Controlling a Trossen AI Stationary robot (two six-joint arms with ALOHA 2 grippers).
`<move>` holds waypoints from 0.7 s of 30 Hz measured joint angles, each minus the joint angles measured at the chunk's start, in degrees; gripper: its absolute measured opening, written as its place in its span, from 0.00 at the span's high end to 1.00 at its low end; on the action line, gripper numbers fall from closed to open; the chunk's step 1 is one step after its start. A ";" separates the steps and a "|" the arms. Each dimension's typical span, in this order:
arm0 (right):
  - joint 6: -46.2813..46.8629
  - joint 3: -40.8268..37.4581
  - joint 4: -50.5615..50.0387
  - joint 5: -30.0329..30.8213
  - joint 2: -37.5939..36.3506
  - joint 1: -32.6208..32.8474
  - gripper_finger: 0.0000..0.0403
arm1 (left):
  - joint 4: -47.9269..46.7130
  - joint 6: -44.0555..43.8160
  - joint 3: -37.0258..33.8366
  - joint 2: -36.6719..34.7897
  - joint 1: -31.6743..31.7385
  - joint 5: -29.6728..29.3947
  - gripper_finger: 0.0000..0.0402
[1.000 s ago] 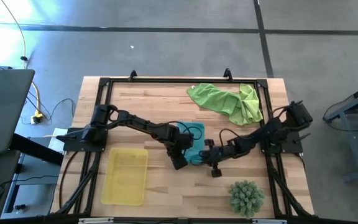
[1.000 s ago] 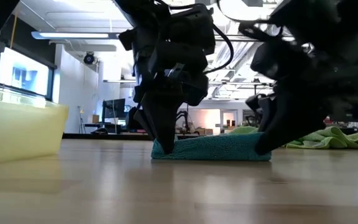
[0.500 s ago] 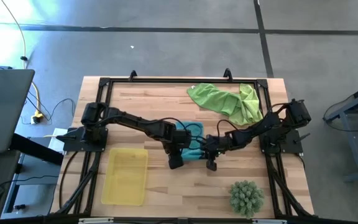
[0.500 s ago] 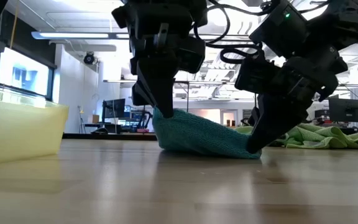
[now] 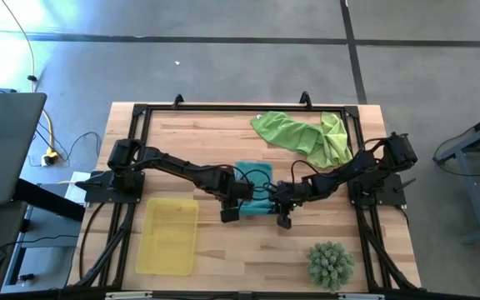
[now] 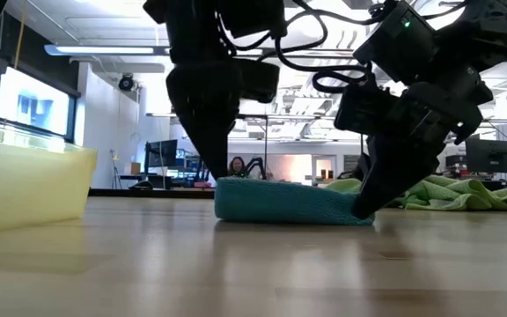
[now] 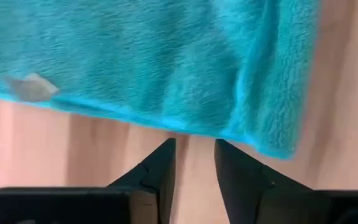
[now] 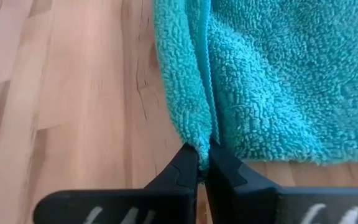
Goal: Roll microfiber towels into tight, uniform cylinder then place into a basket
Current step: Roll the blue microfiber towel
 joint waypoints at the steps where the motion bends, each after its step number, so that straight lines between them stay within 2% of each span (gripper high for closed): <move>1: 1.18 0.00 -0.04 -0.69 0.00 0.00 0.99 | 0.19 0.24 0.00 -0.02 -0.26 -0.05 0.74; 7: 6.97 -0.09 0.00 -7.41 0.07 0.02 0.99 | 0.73 1.07 0.02 -0.04 -4.01 0.94 0.73; 15: 10.04 -0.11 -0.20 -11.17 0.11 0.02 0.99 | 5.72 4.29 0.07 -0.04 -11.65 -8.70 0.73; 21: 10.04 -0.11 -0.09 -11.17 0.11 0.02 0.99 | 14.03 4.62 0.11 0.70 -14.60 -9.01 0.73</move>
